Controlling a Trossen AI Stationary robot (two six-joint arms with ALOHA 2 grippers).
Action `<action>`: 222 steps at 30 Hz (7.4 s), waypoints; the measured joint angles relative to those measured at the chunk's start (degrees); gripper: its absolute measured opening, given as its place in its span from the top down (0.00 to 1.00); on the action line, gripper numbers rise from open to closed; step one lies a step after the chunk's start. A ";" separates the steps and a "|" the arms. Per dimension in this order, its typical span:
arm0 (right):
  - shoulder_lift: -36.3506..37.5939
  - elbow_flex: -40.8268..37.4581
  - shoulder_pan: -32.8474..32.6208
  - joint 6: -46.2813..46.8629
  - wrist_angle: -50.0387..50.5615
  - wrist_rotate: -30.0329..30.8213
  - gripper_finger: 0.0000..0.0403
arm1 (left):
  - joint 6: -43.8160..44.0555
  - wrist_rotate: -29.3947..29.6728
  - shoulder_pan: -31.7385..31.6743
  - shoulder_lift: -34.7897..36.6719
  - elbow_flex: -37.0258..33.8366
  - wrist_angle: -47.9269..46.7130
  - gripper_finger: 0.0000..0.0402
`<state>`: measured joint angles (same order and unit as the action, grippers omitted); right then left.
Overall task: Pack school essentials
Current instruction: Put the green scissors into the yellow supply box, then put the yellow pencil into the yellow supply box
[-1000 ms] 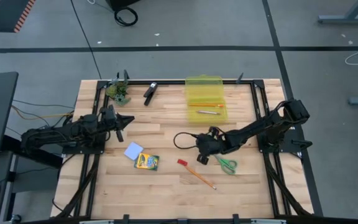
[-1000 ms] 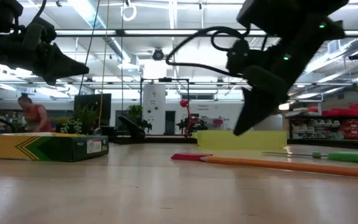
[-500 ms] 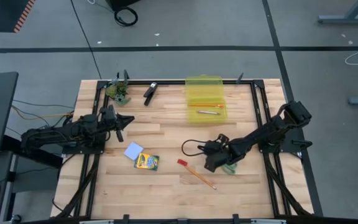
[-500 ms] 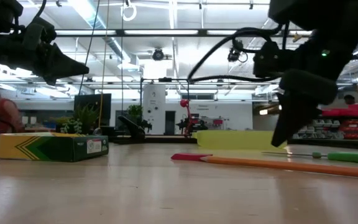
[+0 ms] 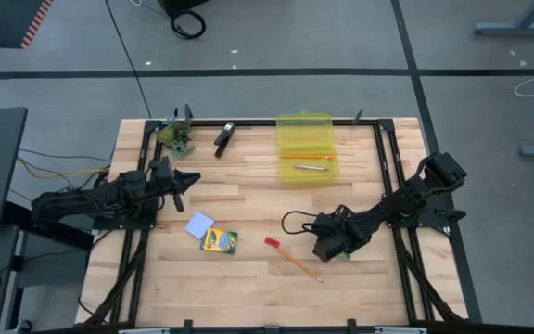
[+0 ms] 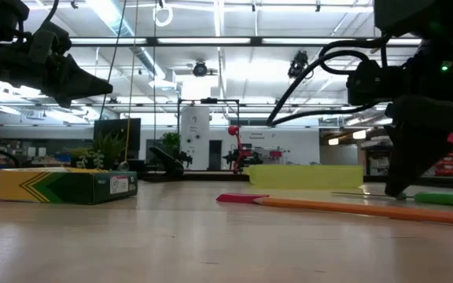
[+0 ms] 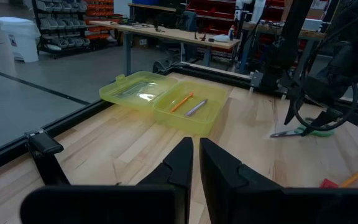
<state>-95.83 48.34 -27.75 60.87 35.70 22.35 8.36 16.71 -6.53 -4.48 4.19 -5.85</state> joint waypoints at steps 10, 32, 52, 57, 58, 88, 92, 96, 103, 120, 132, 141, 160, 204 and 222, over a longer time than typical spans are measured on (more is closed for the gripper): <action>0.00 0.00 -1.30 2.69 1.42 -4.24 0.42 | 0.00 0.00 0.00 0.00 -0.01 0.00 0.93; 0.17 0.24 -1.35 4.72 3.70 -14.81 0.44 | 0.00 0.01 -0.01 0.00 -0.01 0.00 0.92; 0.10 0.09 1.86 4.00 3.60 -20.52 0.65 | 0.00 0.00 0.01 -0.01 0.00 0.00 0.91; 0.02 0.68 1.83 2.95 4.07 -20.27 0.65 | 0.00 0.02 0.01 0.01 0.00 0.01 0.92; -0.03 1.11 1.83 2.56 4.59 -20.09 0.65 | 0.00 0.00 0.01 -0.01 0.00 0.00 0.93; -0.09 4.69 7.20 -7.85 9.30 -17.03 0.65 | 0.00 0.01 0.01 -0.01 0.00 0.00 0.92; -0.07 4.72 10.99 -13.45 9.32 -17.03 0.65 | 0.00 0.02 -0.01 -0.01 0.00 0.00 0.91; -0.07 4.86 15.51 -20.01 9.58 -17.03 0.65 | 0.00 0.00 -0.01 -0.01 0.00 0.00 0.92; -0.04 11.05 22.71 -31.73 14.86 -15.35 0.65 | 0.00 0.01 0.01 0.01 0.00 0.00 0.92; 0.00 22.73 37.21 -56.85 15.40 -14.65 0.65 | 0.00 0.02 0.01 0.00 0.00 0.00 0.93; 0.00 22.68 48.19 -70.70 15.02 -15.14 0.65 | 0.00 0.01 0.01 0.00 0.00 0.00 0.93; 0.00 19.80 52.75 -77.72 10.03 -20.31 0.65 | 0.00 0.01 -0.01 0.00 0.00 0.00 0.92; 0.00 8.89 55.14 -82.56 0.30 -24.68 0.65 | 0.00 0.02 0.01 0.00 0.00 0.00 0.93; 0.00 9.78 56.83 -83.19 0.69 -21.26 0.46 | 0.00 0.02 0.01 0.00 0.00 0.00 0.92; 0.00 18.92 56.83 -78.11 11.02 -20.66 0.46 | 0.00 0.02 0.01 0.00 0.00 0.00 0.93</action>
<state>-95.83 67.25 29.08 -17.24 46.71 1.69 8.36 16.73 -6.52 -4.48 4.19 -5.85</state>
